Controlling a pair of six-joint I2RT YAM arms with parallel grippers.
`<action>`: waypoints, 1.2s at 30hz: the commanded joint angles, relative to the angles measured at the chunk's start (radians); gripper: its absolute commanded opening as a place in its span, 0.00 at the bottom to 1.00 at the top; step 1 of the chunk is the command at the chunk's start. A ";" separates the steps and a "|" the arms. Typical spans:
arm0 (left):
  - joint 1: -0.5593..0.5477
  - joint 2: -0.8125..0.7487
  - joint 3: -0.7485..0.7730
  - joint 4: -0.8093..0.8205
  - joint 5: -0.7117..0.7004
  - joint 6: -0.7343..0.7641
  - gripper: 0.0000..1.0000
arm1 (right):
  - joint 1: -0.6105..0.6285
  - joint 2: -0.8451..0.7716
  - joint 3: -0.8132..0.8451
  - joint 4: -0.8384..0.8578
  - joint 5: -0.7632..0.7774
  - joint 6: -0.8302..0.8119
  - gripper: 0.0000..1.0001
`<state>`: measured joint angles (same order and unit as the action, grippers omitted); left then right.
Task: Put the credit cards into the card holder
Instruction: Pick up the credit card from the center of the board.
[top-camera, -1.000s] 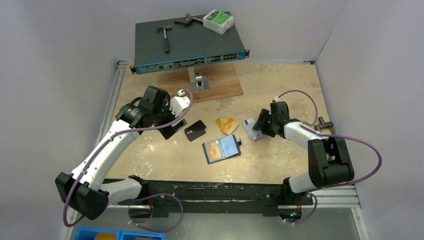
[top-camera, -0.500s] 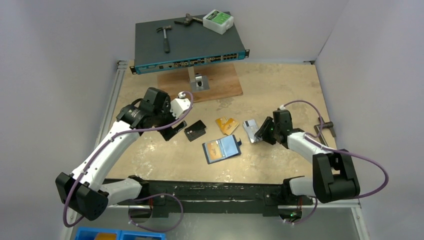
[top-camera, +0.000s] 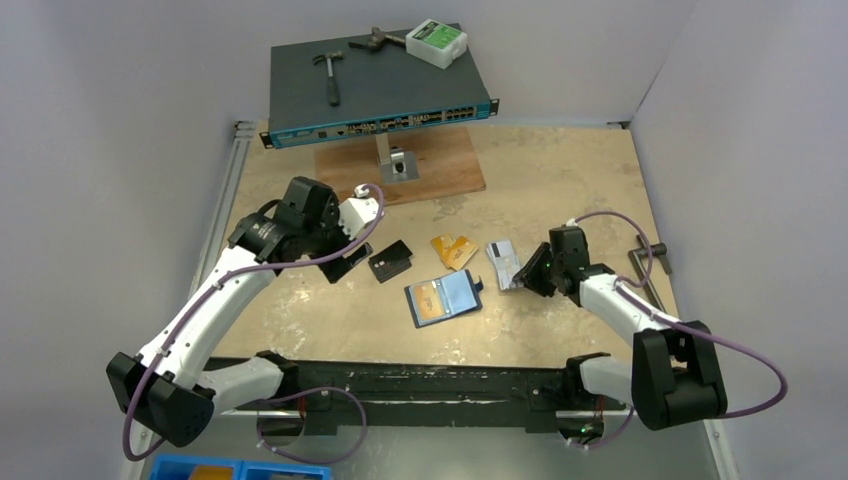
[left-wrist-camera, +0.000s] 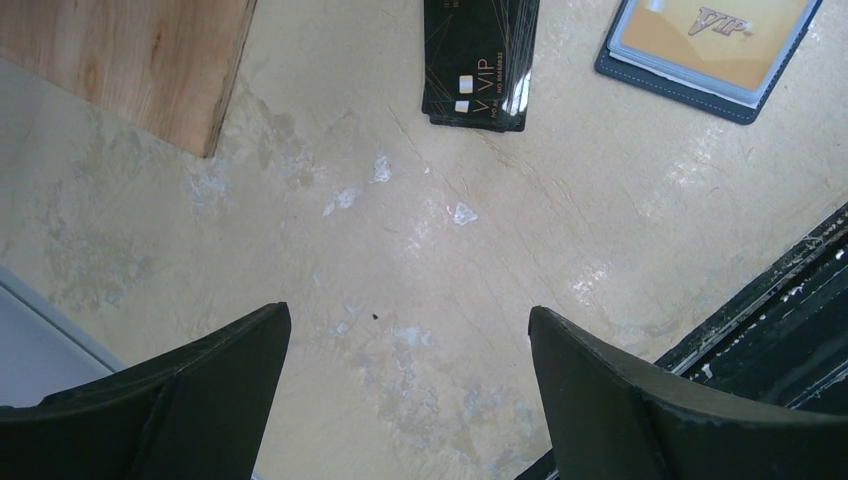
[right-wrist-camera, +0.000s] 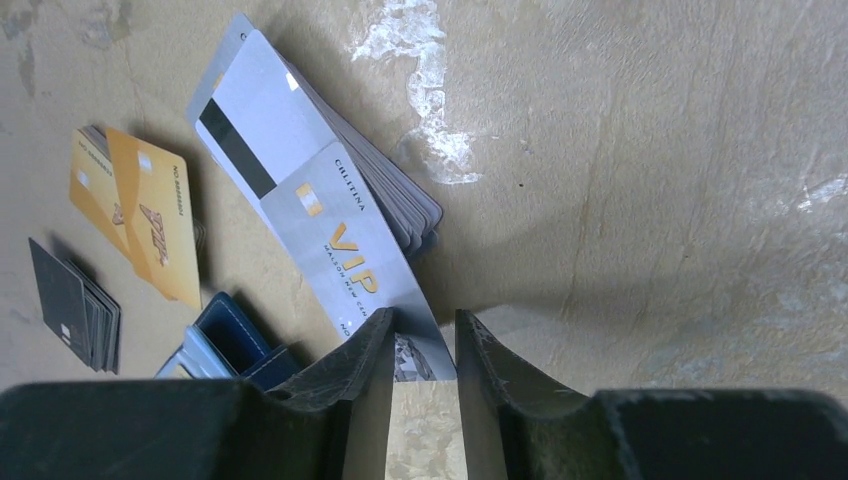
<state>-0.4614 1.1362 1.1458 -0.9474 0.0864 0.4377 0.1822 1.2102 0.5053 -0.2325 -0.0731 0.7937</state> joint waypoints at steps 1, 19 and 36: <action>-0.006 -0.039 -0.011 0.025 0.020 0.007 0.89 | 0.000 -0.023 -0.009 -0.012 -0.015 0.048 0.23; -0.005 -0.039 0.080 -0.032 0.022 -0.029 0.91 | -0.001 -0.246 -0.032 0.186 -0.173 0.043 0.00; 0.058 0.054 0.164 0.004 0.613 -0.485 1.00 | 0.217 -0.392 -0.013 0.645 -0.485 0.015 0.00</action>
<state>-0.4469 1.1580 1.2270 -0.9802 0.4404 0.1333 0.2947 0.8616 0.4904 0.1493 -0.4988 0.8066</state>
